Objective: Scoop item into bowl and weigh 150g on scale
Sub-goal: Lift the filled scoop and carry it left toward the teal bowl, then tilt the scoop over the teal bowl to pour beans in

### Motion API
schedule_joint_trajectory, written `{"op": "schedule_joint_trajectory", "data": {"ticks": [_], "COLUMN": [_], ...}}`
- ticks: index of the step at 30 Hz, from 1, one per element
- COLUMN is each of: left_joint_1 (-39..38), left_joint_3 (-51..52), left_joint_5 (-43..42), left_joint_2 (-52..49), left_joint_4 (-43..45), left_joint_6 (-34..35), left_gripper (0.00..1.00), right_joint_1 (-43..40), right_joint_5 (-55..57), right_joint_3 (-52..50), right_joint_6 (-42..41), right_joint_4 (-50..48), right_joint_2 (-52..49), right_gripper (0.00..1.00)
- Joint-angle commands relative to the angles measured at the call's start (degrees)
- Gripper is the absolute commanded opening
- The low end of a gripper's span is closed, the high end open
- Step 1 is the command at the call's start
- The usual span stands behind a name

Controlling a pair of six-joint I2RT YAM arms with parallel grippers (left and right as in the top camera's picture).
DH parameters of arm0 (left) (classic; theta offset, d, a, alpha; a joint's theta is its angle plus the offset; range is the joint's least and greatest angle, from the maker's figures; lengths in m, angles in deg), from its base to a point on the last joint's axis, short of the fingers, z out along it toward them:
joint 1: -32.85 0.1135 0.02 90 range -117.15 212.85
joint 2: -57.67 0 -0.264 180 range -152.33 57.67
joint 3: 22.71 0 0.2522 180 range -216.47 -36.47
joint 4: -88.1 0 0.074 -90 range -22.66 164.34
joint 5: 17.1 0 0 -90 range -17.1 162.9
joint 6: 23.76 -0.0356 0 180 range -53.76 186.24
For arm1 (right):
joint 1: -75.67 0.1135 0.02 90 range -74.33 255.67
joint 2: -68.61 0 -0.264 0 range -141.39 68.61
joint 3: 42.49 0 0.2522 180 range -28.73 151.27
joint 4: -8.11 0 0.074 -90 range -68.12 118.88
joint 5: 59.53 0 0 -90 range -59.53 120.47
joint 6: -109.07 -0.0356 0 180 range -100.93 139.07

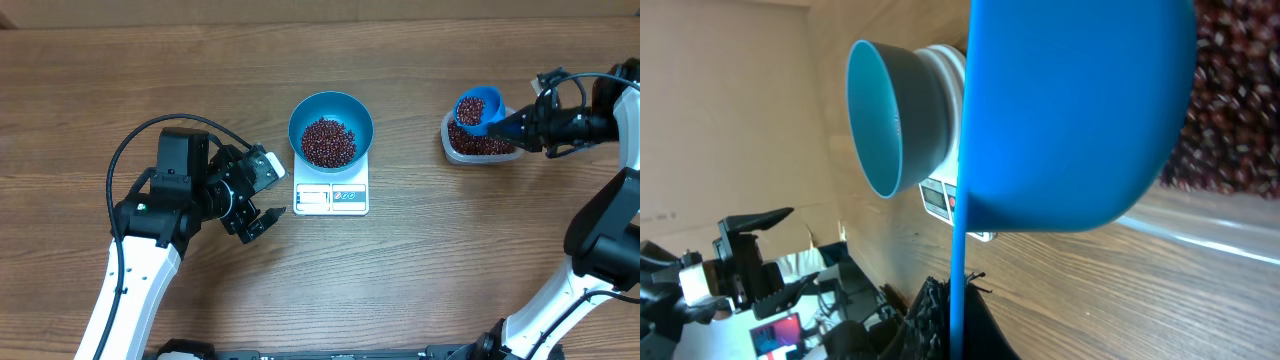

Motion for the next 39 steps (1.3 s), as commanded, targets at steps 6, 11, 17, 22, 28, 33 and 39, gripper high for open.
{"op": "schedule_joint_trajectory", "data": {"ticks": [6,11,17,22,28,33,39], "left_joint_1": [0.24,0.24,0.24,0.24,0.24,0.24,0.24], "left_joint_3": [0.35,0.35,0.35,0.35,0.35,0.35,0.35], "left_joint_5": [-0.09,-0.09,-0.09,-0.09,-0.09,-0.09,-0.09], "left_joint_2": [-0.31,-0.31,-0.31,-0.31,-0.31,-0.31,-0.31], "left_joint_4": [-0.02,-0.02,-0.02,-0.02,0.00,-0.02,0.00], "left_joint_6": [-1.11,-1.11,-1.11,-1.11,-1.11,-1.11,-1.11], "left_gripper": [1.00,1.00,1.00,1.00,1.00,1.00,1.00], "right_joint_1": [4.17,7.87,13.20,17.57,21.97,25.73,30.58], "right_joint_5": [-2.78,-2.75,-2.80,-2.80,-2.78,-2.08,3.04], "right_joint_3": [9.44,13.09,15.26,15.34,15.34,15.34,15.32], "right_joint_6": [0.94,-0.81,-1.86,-1.88,-1.84,-1.86,-6.01], "right_joint_4": [2.43,2.40,2.38,2.38,2.14,1.20,-1.79], "right_joint_2": [0.09,0.11,0.11,0.11,0.11,0.11,0.11], "right_gripper": [0.04,0.04,0.04,0.04,0.04,0.04,0.04]}}
